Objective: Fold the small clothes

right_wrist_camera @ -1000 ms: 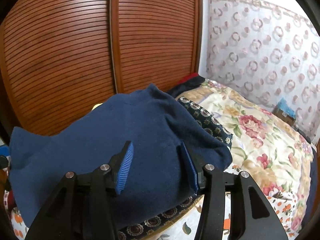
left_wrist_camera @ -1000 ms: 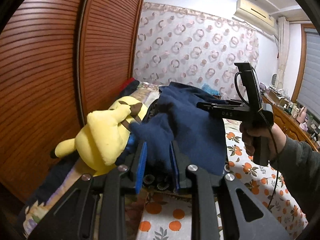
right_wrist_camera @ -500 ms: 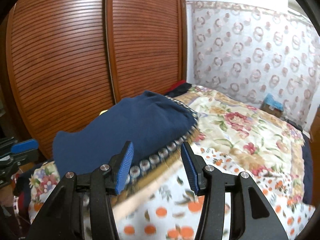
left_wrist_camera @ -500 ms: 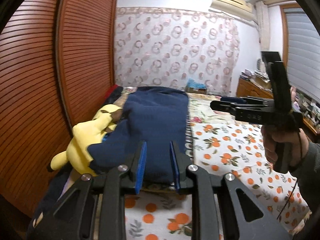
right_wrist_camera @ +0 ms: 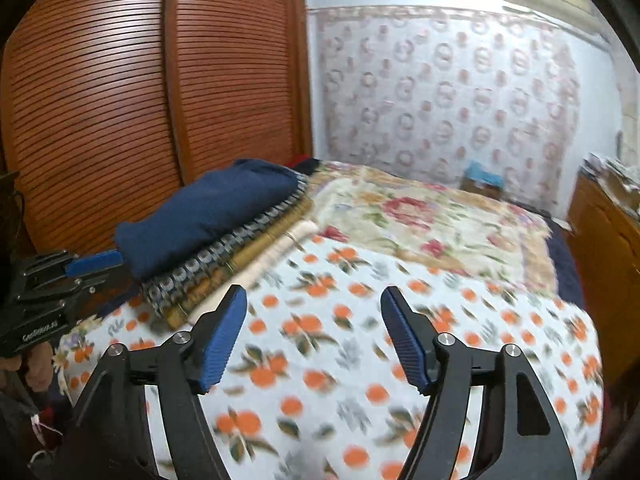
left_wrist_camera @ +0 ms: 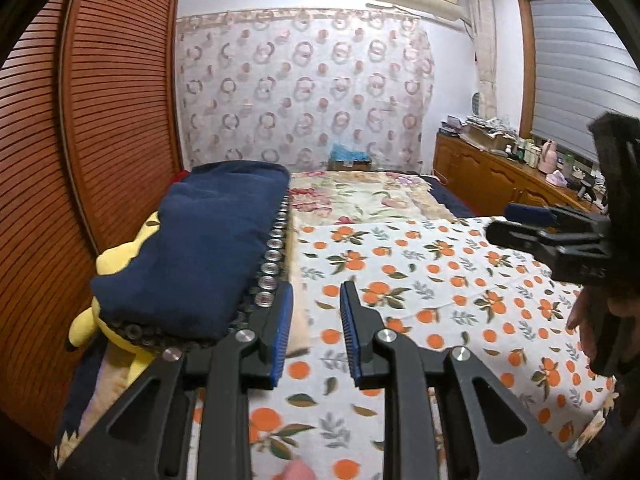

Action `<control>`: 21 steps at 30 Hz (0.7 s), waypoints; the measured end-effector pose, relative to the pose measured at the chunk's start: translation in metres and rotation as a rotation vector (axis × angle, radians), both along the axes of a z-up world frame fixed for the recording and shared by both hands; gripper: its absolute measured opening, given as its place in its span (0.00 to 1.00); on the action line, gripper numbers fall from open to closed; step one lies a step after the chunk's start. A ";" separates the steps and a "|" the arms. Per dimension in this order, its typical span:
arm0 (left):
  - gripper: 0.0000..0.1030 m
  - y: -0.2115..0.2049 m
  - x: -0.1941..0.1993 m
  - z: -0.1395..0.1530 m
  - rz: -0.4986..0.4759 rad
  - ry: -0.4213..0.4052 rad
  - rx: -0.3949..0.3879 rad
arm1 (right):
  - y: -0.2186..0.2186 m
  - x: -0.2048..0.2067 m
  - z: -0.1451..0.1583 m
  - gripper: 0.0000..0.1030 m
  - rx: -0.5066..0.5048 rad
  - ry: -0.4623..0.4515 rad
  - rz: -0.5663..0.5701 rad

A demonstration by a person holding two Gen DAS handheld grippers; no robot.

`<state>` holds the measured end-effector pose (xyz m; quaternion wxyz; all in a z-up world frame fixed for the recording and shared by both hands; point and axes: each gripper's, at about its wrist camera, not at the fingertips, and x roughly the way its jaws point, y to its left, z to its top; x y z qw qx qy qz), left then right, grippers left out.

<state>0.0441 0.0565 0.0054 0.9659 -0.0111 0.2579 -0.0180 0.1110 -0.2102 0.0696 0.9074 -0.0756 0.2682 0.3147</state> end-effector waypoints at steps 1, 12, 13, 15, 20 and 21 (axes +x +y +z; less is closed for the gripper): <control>0.21 -0.005 0.000 0.000 -0.007 0.000 -0.004 | -0.011 -0.006 -0.001 0.72 0.002 0.000 -0.022; 0.27 -0.052 0.004 0.020 -0.064 -0.015 -0.020 | -0.094 -0.047 0.014 0.75 0.038 -0.042 -0.242; 0.29 -0.055 0.004 0.024 -0.064 -0.023 -0.022 | -0.099 -0.051 0.017 0.75 0.039 -0.049 -0.263; 0.30 -0.059 0.006 0.031 -0.069 -0.037 -0.029 | -0.111 -0.058 0.025 0.76 0.059 -0.067 -0.297; 0.32 -0.063 0.007 0.048 -0.062 -0.066 -0.029 | -0.131 -0.072 0.042 0.76 0.084 -0.113 -0.360; 0.33 -0.064 0.008 0.051 -0.052 -0.065 -0.026 | -0.134 -0.074 0.047 0.77 0.089 -0.126 -0.376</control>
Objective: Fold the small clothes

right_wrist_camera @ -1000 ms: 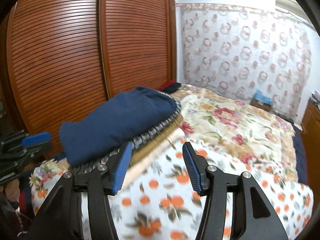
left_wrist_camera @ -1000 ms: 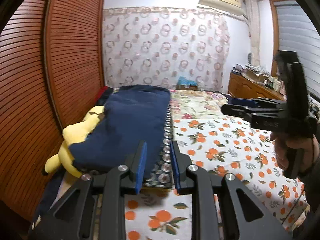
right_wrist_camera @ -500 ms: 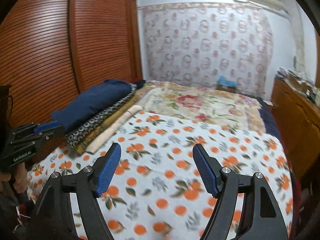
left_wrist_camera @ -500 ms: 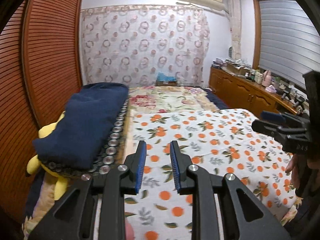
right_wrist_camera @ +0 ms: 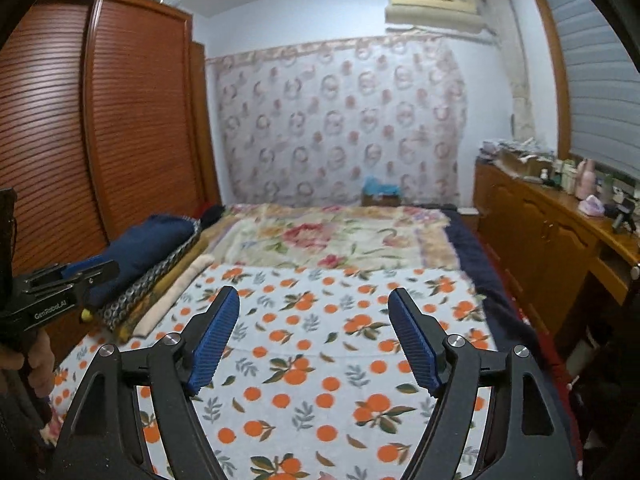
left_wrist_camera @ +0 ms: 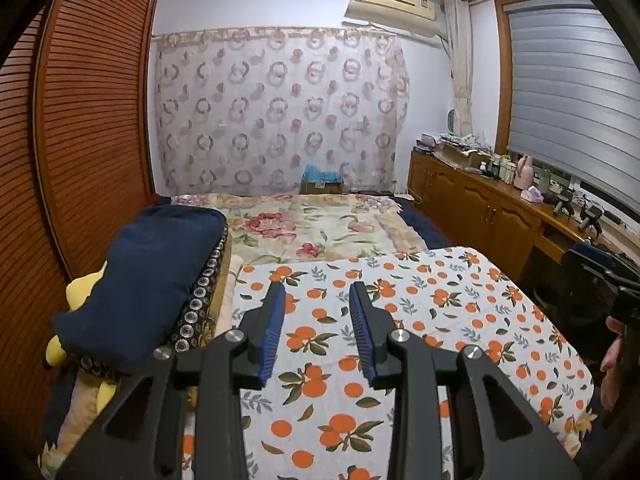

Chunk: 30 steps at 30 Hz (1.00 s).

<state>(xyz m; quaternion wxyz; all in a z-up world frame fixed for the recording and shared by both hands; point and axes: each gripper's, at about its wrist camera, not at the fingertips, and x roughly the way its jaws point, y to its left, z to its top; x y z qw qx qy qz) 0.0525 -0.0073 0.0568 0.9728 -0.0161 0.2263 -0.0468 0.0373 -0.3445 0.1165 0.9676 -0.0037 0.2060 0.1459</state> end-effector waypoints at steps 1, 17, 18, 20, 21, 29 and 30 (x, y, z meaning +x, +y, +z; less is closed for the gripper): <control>0.33 0.000 0.001 0.002 0.003 -0.003 0.001 | -0.002 -0.002 0.003 0.77 -0.001 -0.006 -0.008; 0.38 0.003 -0.007 0.010 0.040 -0.016 0.011 | -0.011 -0.008 0.011 0.78 0.008 -0.031 -0.037; 0.38 0.003 -0.007 0.009 0.041 -0.017 0.012 | -0.011 -0.008 0.011 0.78 0.008 -0.031 -0.037; 0.38 0.004 -0.008 0.010 0.044 -0.019 0.012 | -0.011 -0.008 0.011 0.78 0.008 -0.031 -0.038; 0.38 0.004 -0.009 0.008 0.046 -0.019 0.012 | -0.011 -0.008 0.010 0.78 0.006 -0.031 -0.040; 0.38 0.009 -0.013 0.007 0.058 -0.017 0.017 | -0.010 -0.007 0.007 0.78 0.003 -0.032 -0.038; 0.38 0.008 -0.012 0.007 0.059 -0.016 0.017 | -0.010 -0.007 0.007 0.78 0.002 -0.033 -0.038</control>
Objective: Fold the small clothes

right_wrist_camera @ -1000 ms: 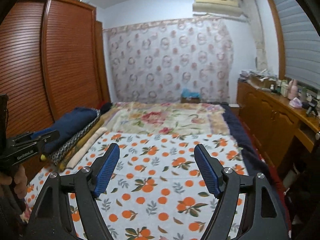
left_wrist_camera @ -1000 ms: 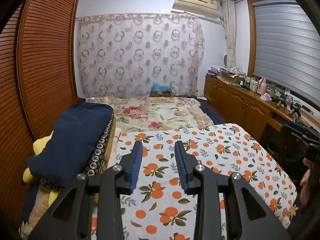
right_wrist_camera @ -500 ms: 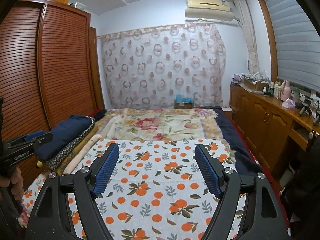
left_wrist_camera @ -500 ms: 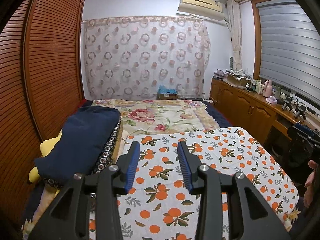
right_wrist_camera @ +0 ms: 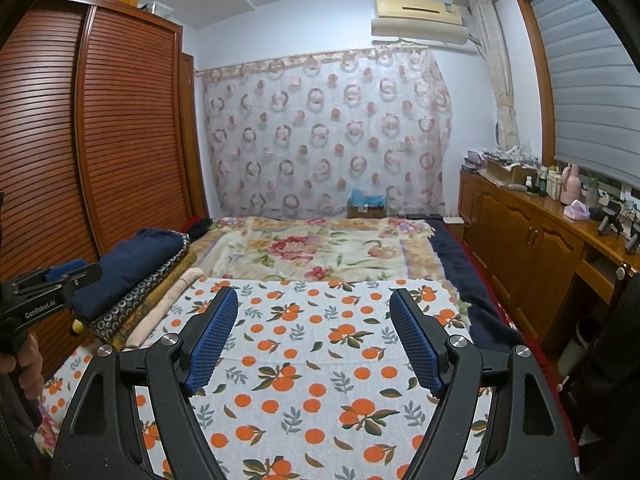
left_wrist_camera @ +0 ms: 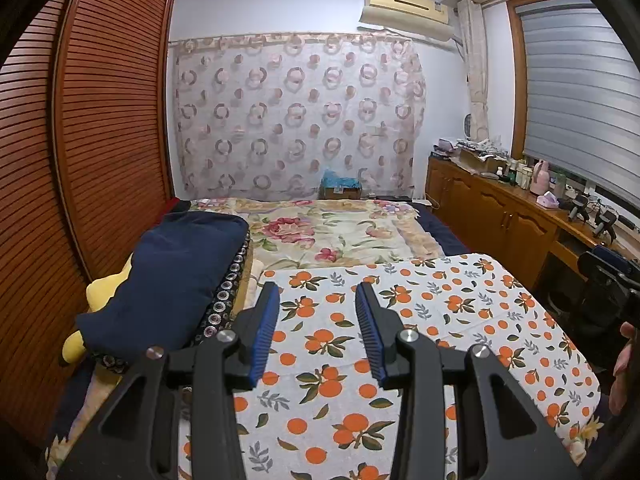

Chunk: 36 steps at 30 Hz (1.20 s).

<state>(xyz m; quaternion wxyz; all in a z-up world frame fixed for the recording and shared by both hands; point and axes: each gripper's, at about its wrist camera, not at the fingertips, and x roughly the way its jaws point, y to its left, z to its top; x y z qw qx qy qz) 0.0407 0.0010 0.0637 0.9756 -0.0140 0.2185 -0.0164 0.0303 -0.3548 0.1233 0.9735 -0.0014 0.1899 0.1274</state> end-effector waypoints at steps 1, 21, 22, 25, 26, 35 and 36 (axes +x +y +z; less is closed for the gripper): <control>0.38 0.000 0.000 0.000 0.000 -0.001 0.000 | 0.001 0.000 0.000 0.78 0.000 0.000 0.000; 0.38 -0.002 0.000 0.000 0.000 -0.003 0.001 | 0.003 -0.001 -0.002 0.78 -0.004 0.002 -0.005; 0.38 -0.002 0.000 0.000 0.000 -0.004 0.002 | 0.002 0.000 -0.002 0.78 -0.003 0.003 -0.005; 0.38 -0.001 0.000 0.000 -0.001 -0.003 0.003 | 0.003 -0.001 -0.001 0.78 -0.005 0.002 -0.005; 0.38 -0.002 0.000 0.000 0.000 -0.004 0.003 | 0.003 -0.001 -0.001 0.78 -0.004 0.001 -0.005; 0.39 -0.002 0.000 0.000 0.002 -0.006 0.007 | 0.004 -0.001 -0.001 0.79 -0.005 0.002 -0.005; 0.39 -0.003 0.000 0.000 0.001 -0.006 0.008 | 0.004 -0.001 -0.002 0.79 -0.005 0.002 -0.005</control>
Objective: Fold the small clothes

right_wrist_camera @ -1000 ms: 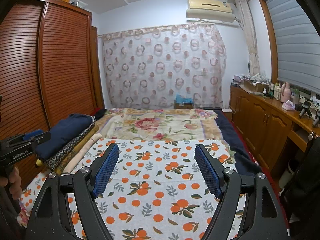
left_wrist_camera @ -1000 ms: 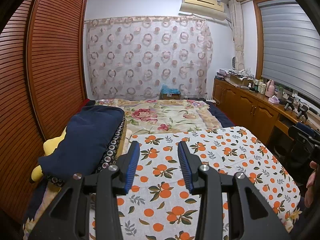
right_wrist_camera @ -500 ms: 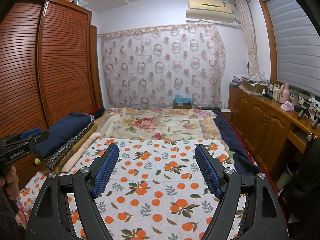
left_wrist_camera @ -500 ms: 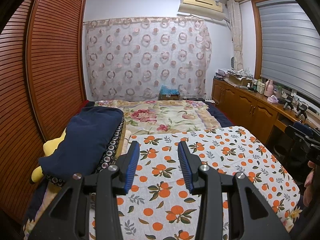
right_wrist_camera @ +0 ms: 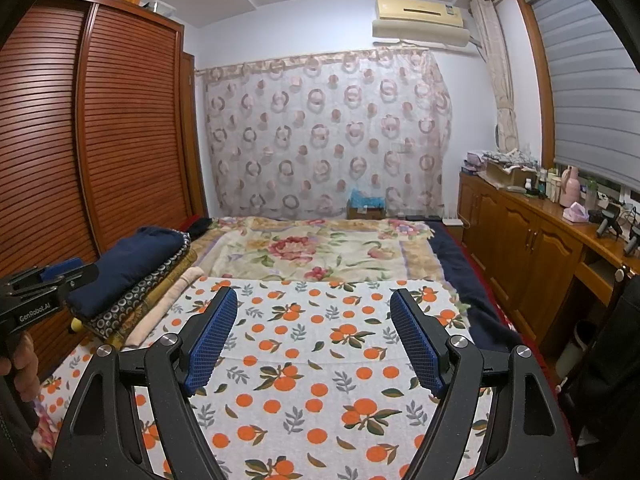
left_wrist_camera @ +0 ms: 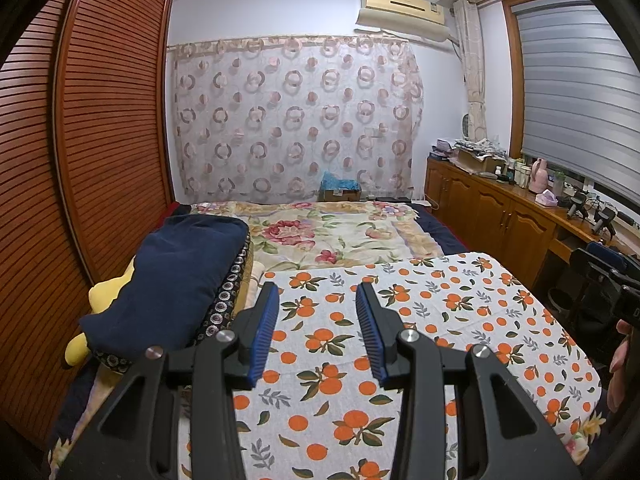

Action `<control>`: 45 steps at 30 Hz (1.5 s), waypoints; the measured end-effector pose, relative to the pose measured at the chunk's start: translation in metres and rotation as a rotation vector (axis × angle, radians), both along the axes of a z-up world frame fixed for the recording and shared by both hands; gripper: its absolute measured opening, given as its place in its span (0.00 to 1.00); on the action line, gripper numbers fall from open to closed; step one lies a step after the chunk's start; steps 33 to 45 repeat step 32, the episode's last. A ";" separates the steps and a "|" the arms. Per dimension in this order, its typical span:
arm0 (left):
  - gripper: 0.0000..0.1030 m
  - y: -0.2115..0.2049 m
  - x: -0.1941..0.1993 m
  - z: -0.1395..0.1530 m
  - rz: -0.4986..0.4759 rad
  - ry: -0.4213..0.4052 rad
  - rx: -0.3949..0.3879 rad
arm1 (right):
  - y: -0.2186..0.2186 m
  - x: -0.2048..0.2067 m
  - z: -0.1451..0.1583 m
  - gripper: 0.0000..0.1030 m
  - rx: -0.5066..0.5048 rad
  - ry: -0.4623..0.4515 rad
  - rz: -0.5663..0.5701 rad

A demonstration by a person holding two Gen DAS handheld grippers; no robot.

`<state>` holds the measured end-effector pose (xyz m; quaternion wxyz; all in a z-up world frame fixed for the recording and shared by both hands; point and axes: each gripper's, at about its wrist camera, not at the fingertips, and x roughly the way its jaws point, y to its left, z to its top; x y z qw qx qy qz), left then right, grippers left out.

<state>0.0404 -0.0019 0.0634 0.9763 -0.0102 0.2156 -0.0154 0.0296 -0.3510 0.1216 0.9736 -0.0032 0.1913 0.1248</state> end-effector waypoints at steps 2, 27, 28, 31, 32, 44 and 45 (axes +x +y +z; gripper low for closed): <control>0.39 0.001 0.000 0.000 -0.003 0.000 -0.001 | 0.000 0.000 0.000 0.79 0.001 0.000 0.001; 0.39 -0.003 -0.001 -0.002 0.000 -0.003 0.001 | 0.000 -0.001 0.001 0.79 0.002 0.001 0.001; 0.39 -0.003 -0.001 -0.002 0.001 -0.003 0.001 | -0.001 -0.001 0.001 0.79 0.003 0.001 0.001; 0.39 -0.003 -0.001 -0.003 0.001 -0.003 0.001 | -0.001 -0.001 0.000 0.79 0.000 0.001 0.001; 0.39 -0.003 -0.001 -0.003 0.000 -0.004 0.001 | 0.000 -0.001 0.001 0.79 0.001 0.002 0.002; 0.39 -0.003 -0.001 -0.003 0.000 -0.004 0.001 | 0.000 -0.001 0.001 0.79 0.001 0.002 0.002; 0.39 -0.003 -0.001 -0.003 0.000 -0.004 0.001 | 0.000 -0.001 0.001 0.79 0.001 0.002 0.002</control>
